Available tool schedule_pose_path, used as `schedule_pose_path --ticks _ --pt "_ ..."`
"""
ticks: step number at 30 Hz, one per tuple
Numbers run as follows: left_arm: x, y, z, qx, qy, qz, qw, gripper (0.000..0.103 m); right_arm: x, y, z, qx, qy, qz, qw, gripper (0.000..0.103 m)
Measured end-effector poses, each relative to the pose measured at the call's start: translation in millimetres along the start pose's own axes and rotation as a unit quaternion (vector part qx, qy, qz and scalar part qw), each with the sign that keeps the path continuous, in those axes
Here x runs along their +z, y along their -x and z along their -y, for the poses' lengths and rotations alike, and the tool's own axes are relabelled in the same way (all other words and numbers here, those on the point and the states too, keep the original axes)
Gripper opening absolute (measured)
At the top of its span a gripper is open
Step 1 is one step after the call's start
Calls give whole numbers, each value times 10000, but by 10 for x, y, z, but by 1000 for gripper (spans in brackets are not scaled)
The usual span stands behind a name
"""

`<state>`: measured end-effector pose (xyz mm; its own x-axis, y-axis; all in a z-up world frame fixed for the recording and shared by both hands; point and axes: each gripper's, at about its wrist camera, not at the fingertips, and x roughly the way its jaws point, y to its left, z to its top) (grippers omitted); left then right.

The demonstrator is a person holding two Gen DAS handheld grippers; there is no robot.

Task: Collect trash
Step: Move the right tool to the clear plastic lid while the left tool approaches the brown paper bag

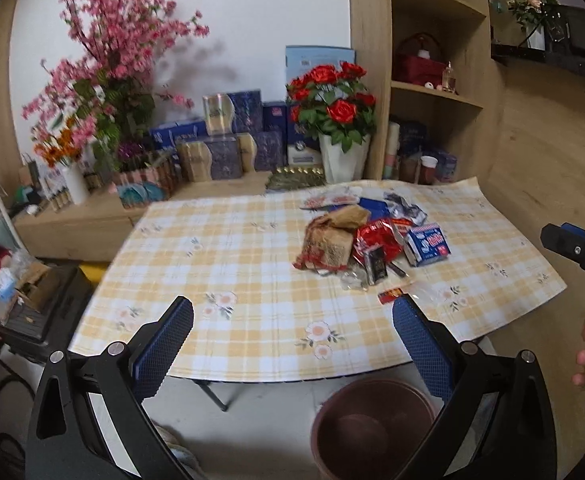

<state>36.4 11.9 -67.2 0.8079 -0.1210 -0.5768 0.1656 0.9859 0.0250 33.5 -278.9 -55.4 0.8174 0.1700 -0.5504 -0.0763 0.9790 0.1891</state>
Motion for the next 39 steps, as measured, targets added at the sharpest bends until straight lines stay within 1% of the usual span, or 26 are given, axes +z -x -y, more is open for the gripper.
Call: schedule_pose_path --ticks 2,4,6,7,9,10,12,13,15,17,20,24,28,31,33,35,38,39 --pt "-62 -144 -55 -7 54 -141 9999 98 -82 -148 65 -98 22 -134 9999 97" --pt "-107 -283 -116 -117 183 -204 9996 98 -151 -302 133 -167 39 -294 9994 97" --pt "-133 -380 -176 -182 325 -160 9992 98 -228 -454 204 -192 46 -369 9991 97" --pt "-139 -427 -196 -216 379 -112 9990 98 -264 -553 248 -280 72 -424 9987 97" --pt "-146 -495 -237 -212 424 -49 9989 98 -331 -778 327 -293 118 -658 9973 97" --pt "-152 -528 -257 -155 425 -16 9990 98 -364 -868 335 -382 168 -749 9963 97" --pt "-168 -569 -295 -89 426 23 9991 98 -446 -1090 387 -703 313 -859 9933 97" --pt "-181 -608 -310 -77 427 48 9990 98 -485 -1176 402 -724 361 -902 9926 97" --pt "-219 -674 -342 -34 420 70 9991 98 -566 -1431 465 -657 375 -1056 9915 97" --pt "-252 -754 -356 6 402 -17 9992 98 -635 -1665 541 -556 304 -1244 9902 97" --pt "-324 -940 -368 -88 416 -377 9984 98 -742 -1968 590 -363 307 -1512 9874 97" --pt "-422 -1095 -399 94 473 -624 9969 98 -832 -2338 629 -363 306 -1724 9839 97" --pt "-464 -1165 -447 -58 631 -677 9957 98 -853 -2533 666 -427 256 -1805 9823 97" --pt "-470 -1205 -475 -154 782 -647 9947 98 -853 -2611 687 -352 176 -1833 9823 97" --pt "-467 -1241 -482 -189 845 -675 9940 98 -854 -2647 670 -348 232 -1840 9820 97" --pt "-474 -1291 -478 -209 890 -732 9931 98 -865 -2672 649 -371 332 -1848 9815 93" --pt "-483 -1361 -445 -276 921 -825 9919 98 -883 -2685 606 -470 486 -1794 9814 82" --pt "-485 -1375 -439 -302 928 -839 9917 98 -883 -2682 609 -502 503 -1764 9818 74"
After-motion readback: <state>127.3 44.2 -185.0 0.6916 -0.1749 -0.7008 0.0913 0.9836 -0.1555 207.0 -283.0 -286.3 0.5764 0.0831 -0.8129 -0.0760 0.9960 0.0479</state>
